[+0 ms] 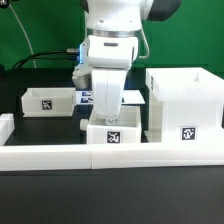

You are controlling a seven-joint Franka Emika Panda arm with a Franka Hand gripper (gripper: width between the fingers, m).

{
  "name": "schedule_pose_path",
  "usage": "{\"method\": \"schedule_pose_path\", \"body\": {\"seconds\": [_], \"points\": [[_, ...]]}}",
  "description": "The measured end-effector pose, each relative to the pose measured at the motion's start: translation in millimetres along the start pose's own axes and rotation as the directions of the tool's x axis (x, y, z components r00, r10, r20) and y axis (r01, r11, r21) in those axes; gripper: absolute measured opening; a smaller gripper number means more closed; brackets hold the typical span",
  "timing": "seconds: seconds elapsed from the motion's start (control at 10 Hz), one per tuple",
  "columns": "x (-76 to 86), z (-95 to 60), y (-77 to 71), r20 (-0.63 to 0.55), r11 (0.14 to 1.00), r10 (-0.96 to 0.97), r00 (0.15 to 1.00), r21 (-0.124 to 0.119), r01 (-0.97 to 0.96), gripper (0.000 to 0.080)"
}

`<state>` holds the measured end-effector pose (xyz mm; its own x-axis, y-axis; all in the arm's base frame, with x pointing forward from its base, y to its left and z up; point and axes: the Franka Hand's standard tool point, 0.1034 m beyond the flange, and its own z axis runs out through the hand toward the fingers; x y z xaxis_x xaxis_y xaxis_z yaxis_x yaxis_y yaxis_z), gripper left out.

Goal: Assemble drawer

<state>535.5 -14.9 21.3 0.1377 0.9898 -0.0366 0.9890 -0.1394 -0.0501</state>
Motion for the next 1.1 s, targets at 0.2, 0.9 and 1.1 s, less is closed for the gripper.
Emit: {"method": "schedule_pose_path", "body": {"seconds": [0.2, 0.9, 1.1], "points": [[1.5, -0.8, 3.5, -0.002, 1.000, -0.007, 1.000, -0.009, 0.007, 0.0041], [10.1, 2.6, 0.1, -0.012, 1.000, -0.014, 1.000, -0.027, 0.014, 0.0041], [9.8, 3.7, 1.0, -0.017, 0.998, -0.006, 1.000, -0.058, 0.005, 0.0041]]}}
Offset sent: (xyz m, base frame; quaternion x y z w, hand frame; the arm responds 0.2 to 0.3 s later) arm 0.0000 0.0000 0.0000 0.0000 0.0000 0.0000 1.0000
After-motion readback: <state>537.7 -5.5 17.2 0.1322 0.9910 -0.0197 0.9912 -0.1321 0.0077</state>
